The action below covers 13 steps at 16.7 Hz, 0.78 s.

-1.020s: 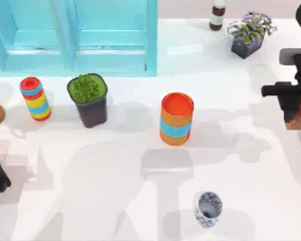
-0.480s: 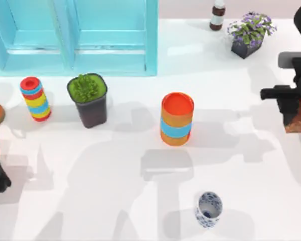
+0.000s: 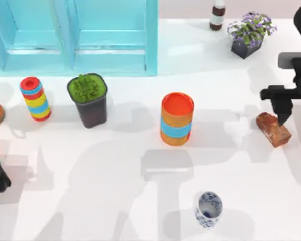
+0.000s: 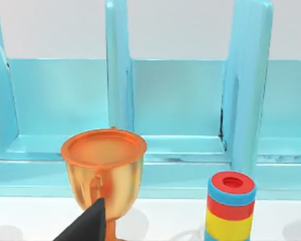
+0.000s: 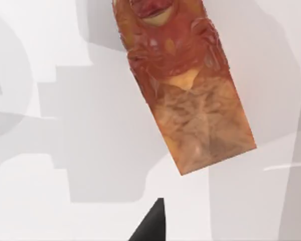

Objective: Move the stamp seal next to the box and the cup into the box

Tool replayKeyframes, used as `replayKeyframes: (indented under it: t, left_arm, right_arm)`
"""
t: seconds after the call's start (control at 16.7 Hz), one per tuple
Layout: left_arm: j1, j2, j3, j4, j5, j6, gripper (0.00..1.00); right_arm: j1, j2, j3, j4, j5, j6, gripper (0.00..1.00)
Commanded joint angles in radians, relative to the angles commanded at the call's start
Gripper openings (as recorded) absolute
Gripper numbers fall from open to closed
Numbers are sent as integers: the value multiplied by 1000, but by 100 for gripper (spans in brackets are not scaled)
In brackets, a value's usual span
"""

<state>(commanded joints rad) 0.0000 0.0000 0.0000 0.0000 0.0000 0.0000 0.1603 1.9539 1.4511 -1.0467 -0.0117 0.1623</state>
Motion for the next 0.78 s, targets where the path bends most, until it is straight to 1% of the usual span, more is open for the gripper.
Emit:
replayKeyframes:
  t: [0.06, 0.12, 0.66, 0.78]
  left_arm:
    - [0, 0, 0, 0, 0, 0, 100]
    - [0, 0, 0, 0, 0, 0, 100]
    - [0, 0, 0, 0, 0, 0, 100]
    - [0, 0, 0, 0, 0, 0, 100]
  right_arm:
    - [0, 0, 0, 0, 0, 0, 98]
    - [0, 0, 0, 0, 0, 0, 100]
    - [-1, -1, 3, -3, 0, 1, 100]
    - [-2, 1, 38, -38, 2, 3, 100]
